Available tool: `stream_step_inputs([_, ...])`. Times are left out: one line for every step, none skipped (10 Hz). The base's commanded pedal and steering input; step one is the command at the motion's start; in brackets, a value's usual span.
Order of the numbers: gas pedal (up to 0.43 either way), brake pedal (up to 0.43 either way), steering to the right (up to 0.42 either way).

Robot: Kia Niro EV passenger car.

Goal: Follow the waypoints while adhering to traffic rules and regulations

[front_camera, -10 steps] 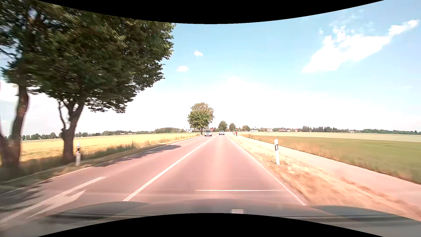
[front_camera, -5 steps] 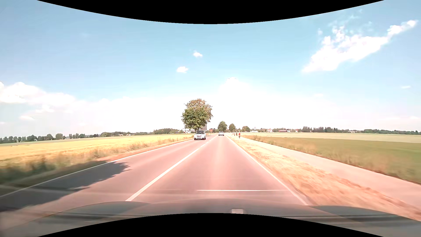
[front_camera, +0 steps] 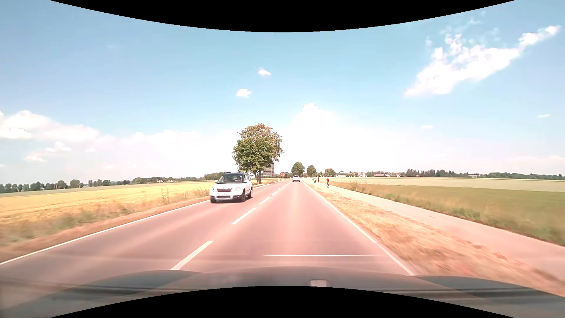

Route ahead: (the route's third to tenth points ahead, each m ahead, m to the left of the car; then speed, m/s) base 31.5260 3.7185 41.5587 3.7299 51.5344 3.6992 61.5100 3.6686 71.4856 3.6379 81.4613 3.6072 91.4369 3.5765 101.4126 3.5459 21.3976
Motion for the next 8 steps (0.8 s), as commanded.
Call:
stream_step_inputs([0.228,0.0,-0.001])
stream_step_inputs([0.228,0.0,-0.001])
stream_step_inputs([0.228,0.0,-0.001])
stream_step_inputs([0.228,0.0,-0.001])
stream_step_inputs([0.228,0.0,-0.001])
stream_step_inputs([0.228,0.0,-0.001])
stream_step_inputs([0.228,0.0,-0.001])
stream_step_inputs([0.228,0.0,-0.001])
